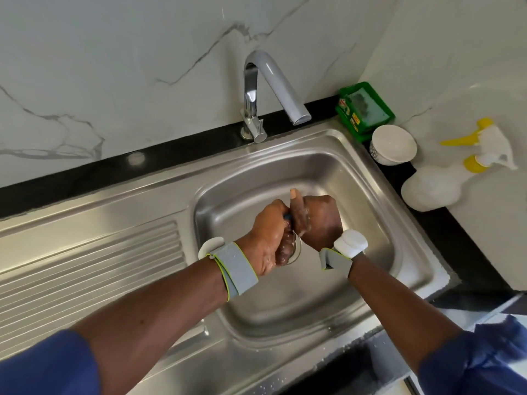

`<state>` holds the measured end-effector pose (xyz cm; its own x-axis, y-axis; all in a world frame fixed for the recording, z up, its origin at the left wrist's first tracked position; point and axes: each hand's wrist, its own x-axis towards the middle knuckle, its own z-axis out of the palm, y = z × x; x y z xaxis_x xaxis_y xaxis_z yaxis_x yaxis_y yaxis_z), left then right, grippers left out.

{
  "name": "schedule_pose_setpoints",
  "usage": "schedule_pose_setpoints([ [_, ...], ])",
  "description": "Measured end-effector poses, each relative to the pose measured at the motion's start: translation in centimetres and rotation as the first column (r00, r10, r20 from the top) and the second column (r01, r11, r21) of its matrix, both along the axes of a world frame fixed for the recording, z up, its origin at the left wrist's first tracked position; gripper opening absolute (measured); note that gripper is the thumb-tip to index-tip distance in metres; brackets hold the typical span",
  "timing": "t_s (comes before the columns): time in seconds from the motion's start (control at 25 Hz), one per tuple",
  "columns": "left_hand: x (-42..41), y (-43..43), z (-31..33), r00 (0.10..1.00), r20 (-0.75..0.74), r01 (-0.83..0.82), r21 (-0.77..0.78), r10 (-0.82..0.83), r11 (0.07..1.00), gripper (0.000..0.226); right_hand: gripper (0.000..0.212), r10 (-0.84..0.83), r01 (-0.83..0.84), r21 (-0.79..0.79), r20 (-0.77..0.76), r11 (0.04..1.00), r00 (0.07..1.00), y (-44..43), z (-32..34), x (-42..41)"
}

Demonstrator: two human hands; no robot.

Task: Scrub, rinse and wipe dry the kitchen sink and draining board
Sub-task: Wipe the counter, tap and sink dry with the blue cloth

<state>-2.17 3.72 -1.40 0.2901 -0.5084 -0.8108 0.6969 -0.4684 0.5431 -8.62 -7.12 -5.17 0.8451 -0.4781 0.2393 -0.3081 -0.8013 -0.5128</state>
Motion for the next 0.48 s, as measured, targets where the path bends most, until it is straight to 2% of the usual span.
schedule_pose_setpoints([
  [0.12, 0.0, 0.8, -0.9, 0.999, -0.025, 0.034, 0.018, -0.034, 0.999, 0.043, 0.070, 0.066, -0.072, -0.071, -0.084, 0.995, 0.994, 0.1, -0.7, -0.2],
  [0.16, 0.2, 1.1, -1.2, 0.997, 0.020, 0.077, 0.028, -0.078, 0.997, 0.044, 0.070, 0.070, -0.078, -0.061, -0.122, 0.995, 0.990, 0.3, -0.9, -0.4],
  [0.24, 0.8, 1.3, -2.0, 0.949, 0.240, 0.197, 0.055, -0.204, 0.979, 0.047, 0.067, 0.025, -0.016, 0.043, -0.216, 0.999, 0.976, 0.1, -1.0, -0.6],
  [0.28, 1.3, 1.4, -2.3, 0.886, 0.378, 0.256, 0.082, -0.268, 0.963, 0.044, 0.065, -0.009, 0.049, 0.141, -0.269, 0.989, 0.963, -0.1, -0.9, -0.7],
  [0.36, 2.1, 2.1, -2.5, 0.698, 0.625, 0.333, 0.151, -0.351, 0.931, 0.025, 0.057, -0.031, 0.142, 0.370, -0.292, 0.918, 0.956, -0.2, -0.4, -1.0],
  [0.48, 3.0, 3.5, -2.8, 0.444, 0.822, 0.379, 0.187, -0.356, 0.906, 0.016, 0.041, 0.034, 0.103, 0.524, -0.245, 0.845, 0.969, 0.4, -0.1, -2.2],
])
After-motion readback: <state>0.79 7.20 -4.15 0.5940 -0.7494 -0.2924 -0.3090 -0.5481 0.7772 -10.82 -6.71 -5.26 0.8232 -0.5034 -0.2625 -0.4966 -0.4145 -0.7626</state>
